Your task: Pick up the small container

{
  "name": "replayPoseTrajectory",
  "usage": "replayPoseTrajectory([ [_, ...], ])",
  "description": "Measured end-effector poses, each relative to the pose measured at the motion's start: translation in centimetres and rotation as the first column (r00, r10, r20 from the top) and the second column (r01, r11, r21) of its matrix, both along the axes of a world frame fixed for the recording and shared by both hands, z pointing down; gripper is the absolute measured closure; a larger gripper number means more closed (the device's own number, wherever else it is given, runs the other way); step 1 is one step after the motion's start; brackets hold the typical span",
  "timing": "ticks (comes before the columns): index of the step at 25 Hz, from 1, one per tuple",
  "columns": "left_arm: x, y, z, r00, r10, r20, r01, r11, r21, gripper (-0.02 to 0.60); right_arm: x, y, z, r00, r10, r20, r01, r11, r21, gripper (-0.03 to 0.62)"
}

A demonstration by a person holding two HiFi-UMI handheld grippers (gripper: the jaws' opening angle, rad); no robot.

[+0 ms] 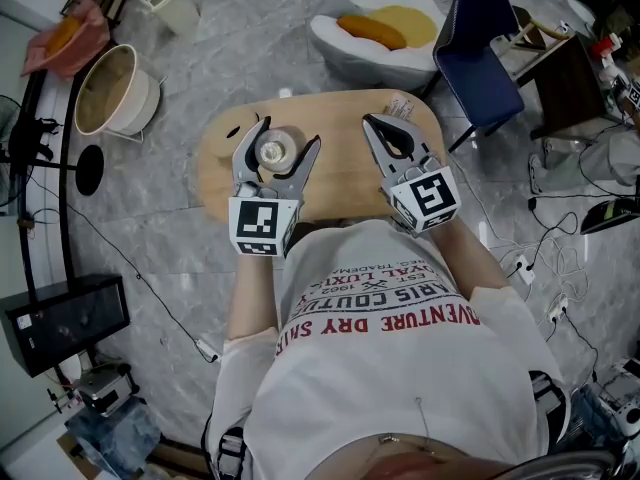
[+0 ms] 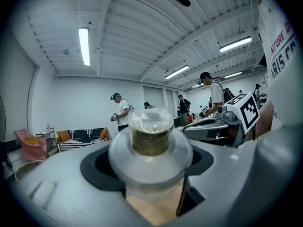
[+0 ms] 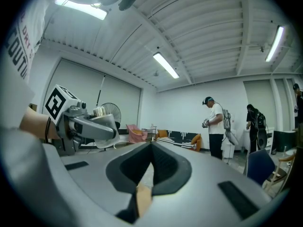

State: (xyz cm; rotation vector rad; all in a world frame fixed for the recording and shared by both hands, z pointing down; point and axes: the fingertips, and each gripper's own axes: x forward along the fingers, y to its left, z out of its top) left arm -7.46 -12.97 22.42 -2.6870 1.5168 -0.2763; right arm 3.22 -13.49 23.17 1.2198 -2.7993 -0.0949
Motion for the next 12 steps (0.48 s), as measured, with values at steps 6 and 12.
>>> replayPoseTrajectory([
  [6, 0.03, -0.43, 0.66, 1.000, 0.011, 0.020, -0.011, 1.000, 0.000, 0.239, 0.18, -0.48, 0.39, 1.000, 0.022, -0.002, -0.022, 1.000, -0.007, 0.588],
  [12, -0.22, -0.87, 0.99, 1.000, 0.009, 0.008, -0.009, 1.000, -0.016, 0.239, -0.20, -0.46, 0.43, 1.000, 0.014, -0.007, -0.014, 1.000, -0.006, 0.588],
])
